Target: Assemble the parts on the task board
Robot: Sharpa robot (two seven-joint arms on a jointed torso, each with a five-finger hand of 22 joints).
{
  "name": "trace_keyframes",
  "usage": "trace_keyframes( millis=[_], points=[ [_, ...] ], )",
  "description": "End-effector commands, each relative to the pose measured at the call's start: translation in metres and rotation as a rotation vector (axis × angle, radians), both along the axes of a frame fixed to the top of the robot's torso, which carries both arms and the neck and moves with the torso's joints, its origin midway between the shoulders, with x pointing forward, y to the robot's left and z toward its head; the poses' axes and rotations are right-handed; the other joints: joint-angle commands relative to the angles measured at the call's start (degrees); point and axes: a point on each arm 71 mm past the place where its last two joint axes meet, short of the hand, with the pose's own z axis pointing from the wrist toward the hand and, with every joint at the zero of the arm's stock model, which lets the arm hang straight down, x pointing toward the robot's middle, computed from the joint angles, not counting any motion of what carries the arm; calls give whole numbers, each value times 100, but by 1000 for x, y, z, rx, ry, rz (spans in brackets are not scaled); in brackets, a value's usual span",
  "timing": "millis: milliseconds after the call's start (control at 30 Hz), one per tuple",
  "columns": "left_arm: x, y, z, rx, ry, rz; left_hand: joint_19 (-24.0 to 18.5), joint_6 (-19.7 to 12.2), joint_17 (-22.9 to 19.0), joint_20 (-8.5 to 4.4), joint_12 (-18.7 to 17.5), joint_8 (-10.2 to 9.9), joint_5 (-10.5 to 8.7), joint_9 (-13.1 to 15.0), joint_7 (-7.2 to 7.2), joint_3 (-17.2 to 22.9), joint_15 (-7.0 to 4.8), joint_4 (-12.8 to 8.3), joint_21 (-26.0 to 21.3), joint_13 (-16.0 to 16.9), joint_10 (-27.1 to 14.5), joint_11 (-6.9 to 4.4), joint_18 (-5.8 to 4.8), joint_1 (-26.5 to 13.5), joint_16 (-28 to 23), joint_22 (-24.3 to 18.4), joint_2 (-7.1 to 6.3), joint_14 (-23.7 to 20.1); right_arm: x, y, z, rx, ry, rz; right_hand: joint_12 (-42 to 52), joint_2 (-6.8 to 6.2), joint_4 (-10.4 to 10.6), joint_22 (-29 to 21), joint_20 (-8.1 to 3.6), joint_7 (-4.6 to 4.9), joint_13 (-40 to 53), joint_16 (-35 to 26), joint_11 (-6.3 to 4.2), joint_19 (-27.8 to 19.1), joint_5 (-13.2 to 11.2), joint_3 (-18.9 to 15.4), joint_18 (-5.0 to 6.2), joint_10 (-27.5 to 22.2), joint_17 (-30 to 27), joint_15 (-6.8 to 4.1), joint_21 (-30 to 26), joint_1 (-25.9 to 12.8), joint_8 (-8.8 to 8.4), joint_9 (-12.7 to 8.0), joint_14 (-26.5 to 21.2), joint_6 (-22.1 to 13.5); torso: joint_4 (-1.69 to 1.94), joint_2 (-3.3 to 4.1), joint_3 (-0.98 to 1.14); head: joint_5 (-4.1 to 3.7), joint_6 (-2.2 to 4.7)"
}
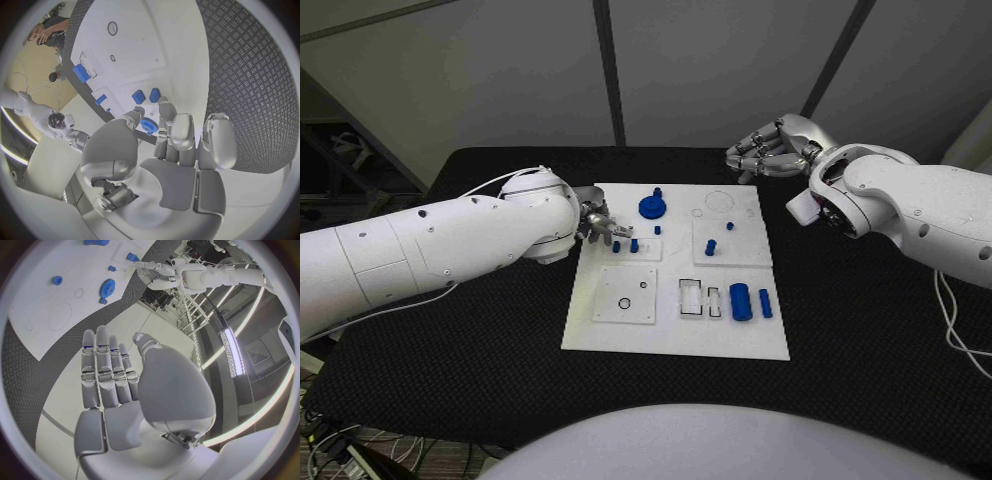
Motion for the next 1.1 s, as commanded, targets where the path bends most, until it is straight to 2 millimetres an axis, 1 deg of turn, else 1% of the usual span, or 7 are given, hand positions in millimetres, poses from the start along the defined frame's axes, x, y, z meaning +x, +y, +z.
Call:
trace_keyframes(
  millis=[33, 133, 300, 467, 667, 967, 1100],
  points=[
    [3, 2, 7, -32, -58, 41, 13, -48, -1, -28, -122, 32, 4, -47, 32, -164, -8, 95, -142, -141, -100, 12, 32, 63, -7, 1059, -6, 178, 0, 1, 1, 2, -5, 11, -11, 13, -5, -5, 25, 6, 8, -20, 2, 7, 35, -20, 65, -32, -2, 21, -23, -23, -15, -3, -25, -32, 1, -1, 2, -9, 0],
    [5, 4, 12, -83, -87, 67, -230, -218, -101, 14, -477, 12, 48, -152, 113, -488, 54, 283, -768, -562, -425, 87, 142, 259, -152, 890, -32, 117, 0, 0, 1, 2, -5, 10, -11, 13, -5, -5, 25, 6, 8, -20, 2, 7, 35, -20, 65, -32, -2, 21, -23, -23, -15, -3, -25, -32, 3, -6, 4, -11, 0],
    [7, 2, 19, -174, -140, 68, -1854, -896, -956, 265, -1057, -168, 91, -376, 454, -943, 346, 523, -4310, -863, -1415, 398, 655, 867, -1363, -251, 8, -520, 0, 0, 0, 2, -5, 9, -11, 13, -5, -5, 25, 6, 8, -20, 2, 7, 35, -20, 65, -32, -2, 21, -23, -23, -15, -3, -25, -32, 2, -6, 3, -25, 0],
    [8, -11, 27, -289, -229, -12, -2387, -1305, -2094, 474, -1458, -352, 85, -592, 613, -1028, 591, 299, -5230, -1155, -2182, 643, 700, 1917, -2798, -821, 36, -1626, 0, 0, 0, 2, -5, 8, -10, 16, -3, -13, 28, 8, 9, -23, 4, 10, 43, -23, 65, -37, -3, 24, -34, -30, -15, -3, -28, -37, -5, 0, 9, -52, 2],
    [8, -29, 34, -379, -373, -140, -2116, -1239, -2260, 515, -1736, -538, 93, -867, 609, -552, 549, -162, -5357, -1559, -2217, 652, 736, 3095, -2524, -1032, 14, -1504, 0, 1, 0, 2, -4, 11, -11, 15, -5, -14, 28, 8, 9, -23, 4, 10, 44, -22, 65, -39, -3, 24, -36, -28, -15, -3, -29, -38, -10, 3, 4, -85, 40],
    [5, -47, 26, -302, -467, -332, -1831, -1002, -2053, 477, -2333, -959, 42, -1299, 543, -272, 570, -201, -5041, -2245, -2217, 665, 728, 3294, -1488, -735, -304, -1287, 0, 3, -1, 4, -4, 15, -11, 20, -9, -16, 28, 9, 9, -25, 4, 11, 51, -18, 65, -43, -3, 24, -40, -21, -16, -3, -32, -42, -3, 0, 4, -115, 69],
    [4, -54, 22, -252, -459, -390, -1335, -870, -1681, 462, -2584, -1153, 38, -1450, 489, -254, 535, -176, -3938, -2511, -2142, 654, 583, 3289, -721, -251, -359, -903, 0, 3, -1, 4, -4, 16, -11, 20, -9, -16, 28, 9, 9, -25, 4, 11, 51, -18, 65, -43, -3, 24, -40, -21, -16, -3, -32, -42, -4, -1, 4, -124, 76]
  ],
)
